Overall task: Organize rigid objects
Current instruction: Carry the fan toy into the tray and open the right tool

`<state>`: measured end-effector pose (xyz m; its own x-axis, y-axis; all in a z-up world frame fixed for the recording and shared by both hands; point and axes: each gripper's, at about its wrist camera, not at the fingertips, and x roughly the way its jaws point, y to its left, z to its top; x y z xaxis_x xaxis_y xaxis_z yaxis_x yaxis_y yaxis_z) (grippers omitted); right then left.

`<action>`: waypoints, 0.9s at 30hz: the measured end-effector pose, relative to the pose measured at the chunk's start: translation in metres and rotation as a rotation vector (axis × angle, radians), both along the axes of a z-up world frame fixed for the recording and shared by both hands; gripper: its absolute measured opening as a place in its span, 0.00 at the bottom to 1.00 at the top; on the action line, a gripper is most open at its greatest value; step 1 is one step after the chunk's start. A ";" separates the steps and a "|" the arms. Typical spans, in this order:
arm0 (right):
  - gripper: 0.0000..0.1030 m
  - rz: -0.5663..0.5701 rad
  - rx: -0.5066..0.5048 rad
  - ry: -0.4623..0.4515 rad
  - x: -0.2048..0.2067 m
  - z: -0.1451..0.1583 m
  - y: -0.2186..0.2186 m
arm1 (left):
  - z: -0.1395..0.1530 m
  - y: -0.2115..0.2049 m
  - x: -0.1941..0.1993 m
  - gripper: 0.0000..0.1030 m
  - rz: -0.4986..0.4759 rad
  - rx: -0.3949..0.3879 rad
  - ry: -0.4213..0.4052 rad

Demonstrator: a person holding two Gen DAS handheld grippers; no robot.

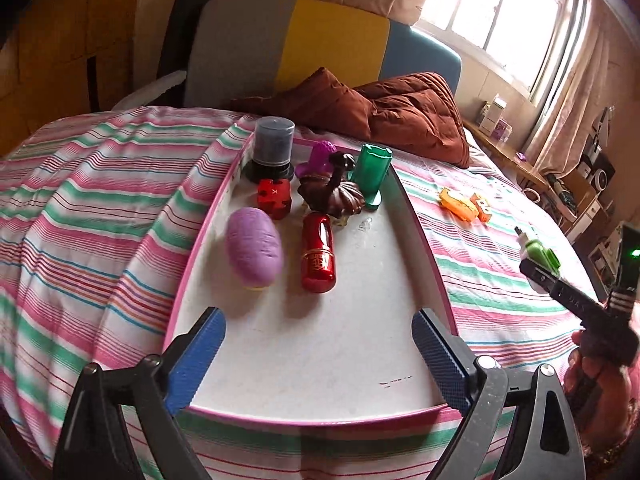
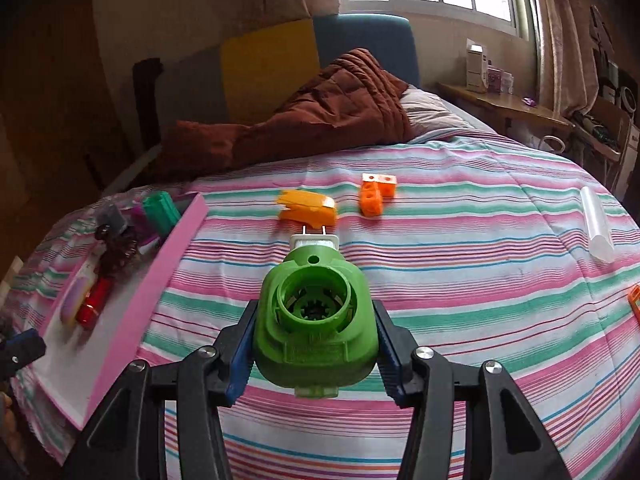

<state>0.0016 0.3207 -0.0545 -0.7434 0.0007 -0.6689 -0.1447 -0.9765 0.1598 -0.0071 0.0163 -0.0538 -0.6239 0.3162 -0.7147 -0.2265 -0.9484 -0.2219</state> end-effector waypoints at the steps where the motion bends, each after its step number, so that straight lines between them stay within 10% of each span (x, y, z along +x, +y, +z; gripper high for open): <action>1: 0.51 0.024 -0.011 0.005 -0.002 0.004 -0.009 | 0.000 -0.001 0.002 0.93 0.003 -0.005 0.006; 18: 0.51 0.270 -0.089 -0.033 -0.050 0.023 -0.139 | 0.004 -0.023 0.014 0.95 0.060 -0.015 0.040; 27: 0.51 0.185 -0.061 -0.096 -0.071 0.006 -0.163 | 0.006 -0.050 0.015 0.96 0.159 0.019 0.047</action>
<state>-0.0697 0.1579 -0.0487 -0.6598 -0.1726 -0.7313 0.0188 -0.9767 0.2136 0.0077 -0.0338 -0.0476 -0.6999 0.2236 -0.6783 -0.0840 -0.9689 -0.2327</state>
